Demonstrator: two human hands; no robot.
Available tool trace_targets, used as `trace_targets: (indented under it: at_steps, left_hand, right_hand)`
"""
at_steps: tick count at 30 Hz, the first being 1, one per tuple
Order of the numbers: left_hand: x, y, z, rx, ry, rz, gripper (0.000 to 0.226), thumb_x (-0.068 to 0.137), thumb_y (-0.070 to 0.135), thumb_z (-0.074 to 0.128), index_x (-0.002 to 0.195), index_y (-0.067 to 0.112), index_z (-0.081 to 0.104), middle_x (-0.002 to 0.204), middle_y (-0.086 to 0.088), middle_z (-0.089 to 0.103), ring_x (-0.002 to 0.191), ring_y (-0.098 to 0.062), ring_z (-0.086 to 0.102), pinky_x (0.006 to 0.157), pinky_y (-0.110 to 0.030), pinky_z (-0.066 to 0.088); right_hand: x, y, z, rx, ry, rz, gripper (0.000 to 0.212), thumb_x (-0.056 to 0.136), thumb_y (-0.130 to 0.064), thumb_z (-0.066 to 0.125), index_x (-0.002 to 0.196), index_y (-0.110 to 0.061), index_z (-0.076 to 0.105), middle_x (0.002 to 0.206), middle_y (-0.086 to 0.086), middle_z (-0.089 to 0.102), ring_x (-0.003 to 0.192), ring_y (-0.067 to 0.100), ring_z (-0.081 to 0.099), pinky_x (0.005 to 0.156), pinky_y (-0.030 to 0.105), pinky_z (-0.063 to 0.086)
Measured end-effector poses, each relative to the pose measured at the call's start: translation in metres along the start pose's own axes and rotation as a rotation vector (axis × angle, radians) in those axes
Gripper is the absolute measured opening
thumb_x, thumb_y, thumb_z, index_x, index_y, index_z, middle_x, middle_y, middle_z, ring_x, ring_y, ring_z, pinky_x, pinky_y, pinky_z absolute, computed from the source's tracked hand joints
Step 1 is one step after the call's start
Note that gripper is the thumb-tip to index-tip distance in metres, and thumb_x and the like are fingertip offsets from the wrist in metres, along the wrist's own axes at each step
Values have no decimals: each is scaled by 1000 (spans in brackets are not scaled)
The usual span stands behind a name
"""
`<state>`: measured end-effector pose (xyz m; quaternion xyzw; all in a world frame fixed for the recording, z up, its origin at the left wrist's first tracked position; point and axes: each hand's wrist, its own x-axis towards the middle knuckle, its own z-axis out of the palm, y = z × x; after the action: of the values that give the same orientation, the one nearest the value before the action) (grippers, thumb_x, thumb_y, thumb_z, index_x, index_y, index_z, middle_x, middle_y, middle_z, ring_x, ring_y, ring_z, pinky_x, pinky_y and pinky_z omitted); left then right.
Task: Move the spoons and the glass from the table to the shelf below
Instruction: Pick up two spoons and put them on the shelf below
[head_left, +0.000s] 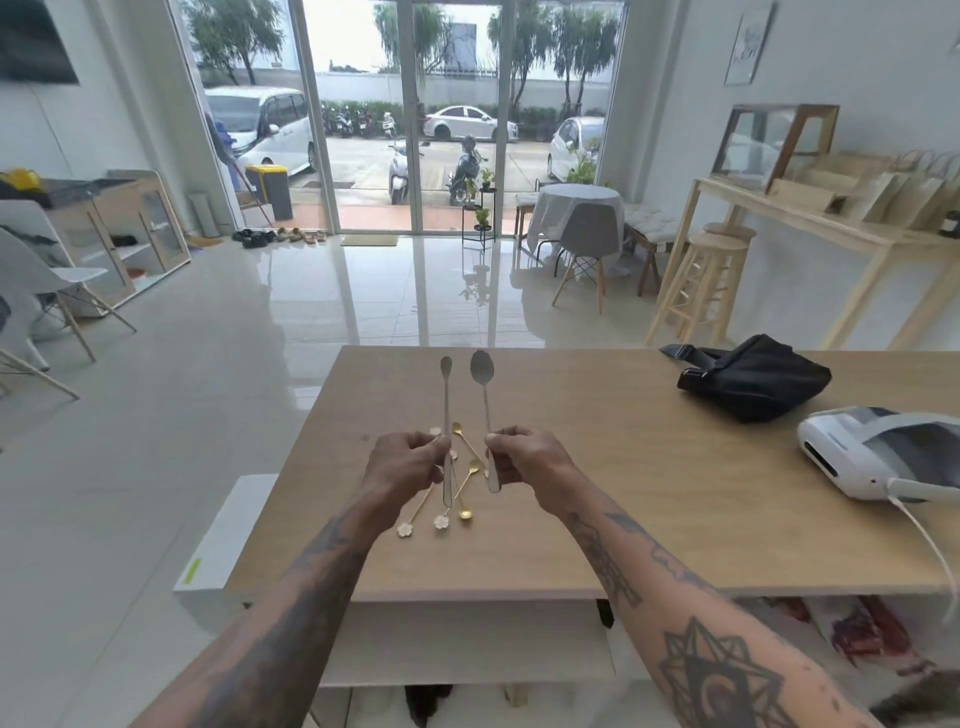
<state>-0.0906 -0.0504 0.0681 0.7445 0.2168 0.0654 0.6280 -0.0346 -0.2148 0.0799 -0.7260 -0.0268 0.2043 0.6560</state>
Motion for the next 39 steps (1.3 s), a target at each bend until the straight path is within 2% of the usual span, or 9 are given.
trace_targets:
  at_steps: [5, 11, 16, 20, 23, 29, 34, 37, 39]
  left_hand:
    - [-58, -45, -22, -8, 34, -67, 18, 90, 17, 70, 86, 0, 73, 63, -3, 67, 48, -12, 55, 54, -26, 44]
    - [-111, -104, -58, -32, 37, -133, 15, 90, 17, 71, 80, 6, 72, 58, 0, 67, 45, -8, 54, 47, -18, 45]
    - [-161, -158, -92, 5, 5, -172, 16, 92, 16, 68, 78, 8, 72, 54, 0, 63, 45, -8, 54, 43, -15, 44]
    - [-192, -201, -117, 21, 15, -227, 21, 93, 12, 66, 72, 9, 69, 45, 8, 60, 42, -4, 53, 41, -12, 42]
    - [-198, -230, -124, 33, 14, -270, 24, 93, 11, 65, 70, 10, 67, 46, 7, 59, 42, -4, 52, 40, -11, 41]
    - [-163, -294, -99, 97, 28, -382, 24, 95, 11, 60, 71, 11, 63, 62, -3, 58, 55, -12, 50, 45, -16, 39]
    - [-89, -346, -73, 108, 59, -422, 29, 92, 1, 55, 69, 14, 65, 68, -3, 61, 55, -13, 52, 46, -18, 42]
    - [-25, -381, -67, 126, 114, -462, 24, 92, -1, 55, 76, 10, 70, 72, -2, 64, 60, -13, 57, 42, -15, 44]
    - [15, -408, -62, 134, 146, -496, 15, 93, 4, 58, 95, 2, 73, 73, -2, 64, 60, -12, 58, 37, -14, 43]
  right_hand:
    - [-51, 45, 20, 1, -61, 73, 13, 95, -2, 59, 83, -7, 59, 71, 10, 58, 57, 21, 54, 54, 31, 49]
    - [-97, 99, 54, -32, -116, 158, 6, 95, -6, 60, 90, -5, 60, 67, 8, 54, 54, 18, 51, 52, 30, 47]
    - [-139, 152, 88, -95, -99, 202, 16, 93, -9, 64, 105, 0, 67, 81, 14, 62, 67, 23, 57, 60, 32, 53]
    - [-167, 191, 122, -63, -110, 262, 10, 92, -10, 65, 99, -3, 67, 89, 20, 58, 81, 29, 52, 74, 43, 46]
    - [-176, 217, 140, -25, -141, 302, 16, 95, -8, 62, 107, 3, 64, 89, 21, 56, 75, 29, 53, 65, 41, 47]
    - [-146, 276, 152, -56, -93, 415, 25, 94, -7, 62, 114, 8, 65, 90, 17, 61, 75, 25, 58, 67, 36, 55]
    - [-59, 323, 151, -107, 9, 501, 6, 92, -5, 62, 91, -5, 68, 74, 10, 59, 56, 18, 53, 47, 26, 50]
    - [5, 357, 157, -181, 41, 521, 14, 91, -11, 65, 77, -11, 66, 72, 7, 62, 56, 16, 55, 58, 30, 55]
    - [43, 379, 163, -210, 54, 539, 12, 91, -12, 67, 79, -10, 66, 71, 5, 63, 56, 14, 58, 66, 30, 60]
